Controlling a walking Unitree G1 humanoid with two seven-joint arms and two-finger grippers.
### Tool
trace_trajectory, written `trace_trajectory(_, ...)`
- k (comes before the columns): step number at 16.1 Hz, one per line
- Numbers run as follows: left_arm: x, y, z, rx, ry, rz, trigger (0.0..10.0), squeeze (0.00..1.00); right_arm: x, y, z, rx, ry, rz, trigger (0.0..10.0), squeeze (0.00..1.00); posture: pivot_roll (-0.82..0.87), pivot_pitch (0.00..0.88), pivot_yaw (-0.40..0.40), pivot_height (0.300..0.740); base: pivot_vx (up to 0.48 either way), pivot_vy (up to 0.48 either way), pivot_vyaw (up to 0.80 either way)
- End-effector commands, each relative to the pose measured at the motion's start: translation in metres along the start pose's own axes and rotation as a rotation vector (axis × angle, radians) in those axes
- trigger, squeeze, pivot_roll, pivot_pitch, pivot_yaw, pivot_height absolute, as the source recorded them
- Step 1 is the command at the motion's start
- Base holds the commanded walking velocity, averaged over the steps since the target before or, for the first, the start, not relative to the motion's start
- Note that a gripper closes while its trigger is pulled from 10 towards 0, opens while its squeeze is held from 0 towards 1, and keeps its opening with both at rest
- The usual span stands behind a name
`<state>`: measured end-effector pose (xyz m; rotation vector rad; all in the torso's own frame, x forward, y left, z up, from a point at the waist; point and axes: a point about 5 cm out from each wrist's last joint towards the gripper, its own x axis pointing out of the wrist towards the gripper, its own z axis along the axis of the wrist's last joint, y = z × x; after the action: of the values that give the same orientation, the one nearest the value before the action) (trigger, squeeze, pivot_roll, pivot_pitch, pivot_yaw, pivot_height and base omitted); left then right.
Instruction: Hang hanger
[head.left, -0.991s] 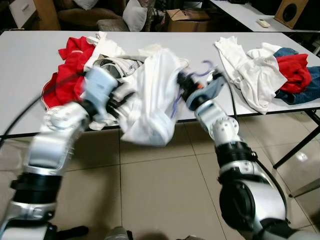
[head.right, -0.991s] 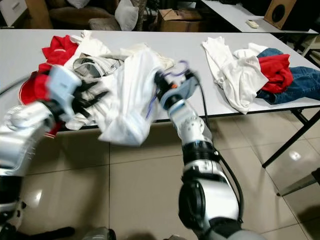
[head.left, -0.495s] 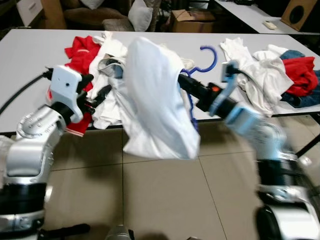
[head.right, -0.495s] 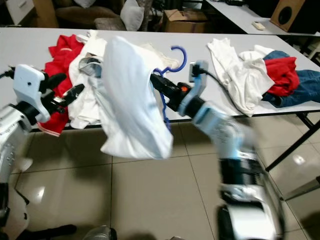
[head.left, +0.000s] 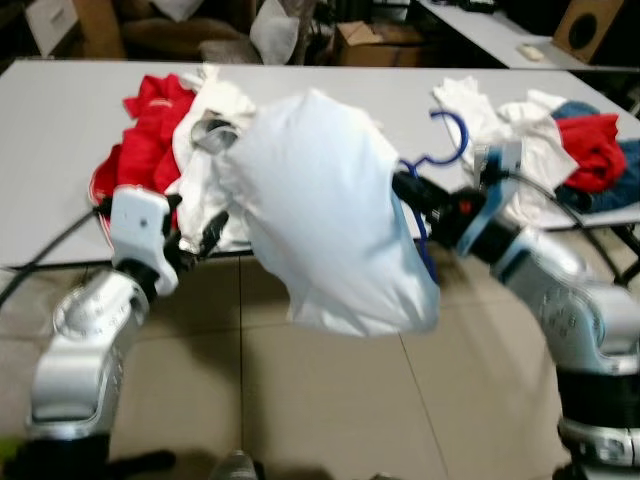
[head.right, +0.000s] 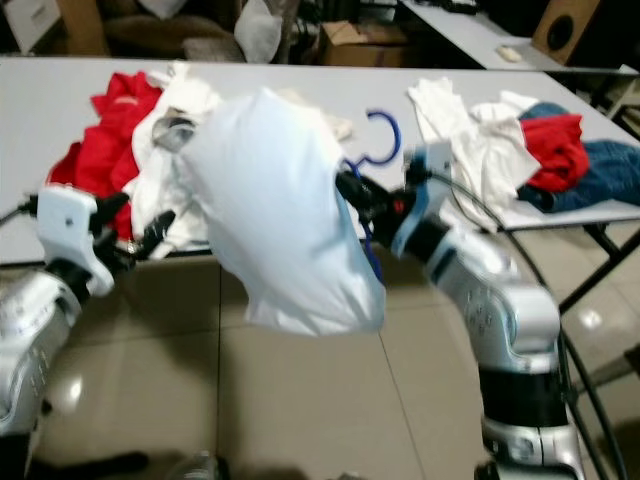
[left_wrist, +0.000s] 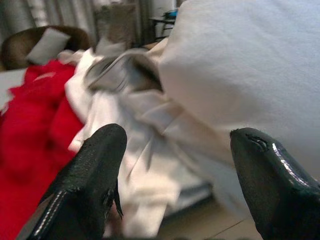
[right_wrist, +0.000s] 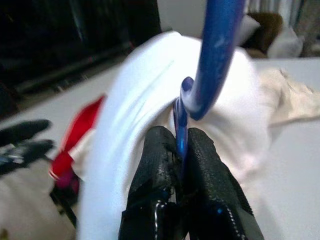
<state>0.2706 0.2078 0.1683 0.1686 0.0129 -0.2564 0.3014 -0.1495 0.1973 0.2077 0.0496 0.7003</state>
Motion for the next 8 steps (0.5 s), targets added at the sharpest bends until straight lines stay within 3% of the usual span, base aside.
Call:
trace_trajectory(1, -0.006, -0.005, 0.000, 0.021, -0.009, 0.011, 10.0, 0.00, -0.002, 0.007, -0.001, -0.043, 0.000, 0.000, 10.0, 0.00, -0.03, 0.009, -0.071, 0.740, 0.000, 0.000, 0.80)
trace_trajectory(2, -0.013, -0.012, -0.005, 0.022, 0.006, 0.010, 10.0, 0.00, -0.009, 0.015, -0.011, -0.056, 0.042, 0.031, 10.0, 0.00, -0.03, 0.012, -0.074, 0.740, 0.000, 0.000, 0.80)
trace_trajectory(8, -0.024, -0.024, -0.012, 0.023, 0.038, -0.068, 10.0, 0.00, -0.039, 0.034, -0.023, -0.123, 0.138, 0.208, 10.0, 0.00, -0.03, 0.036, -0.077, 0.740, 0.000, 0.000, 0.80)
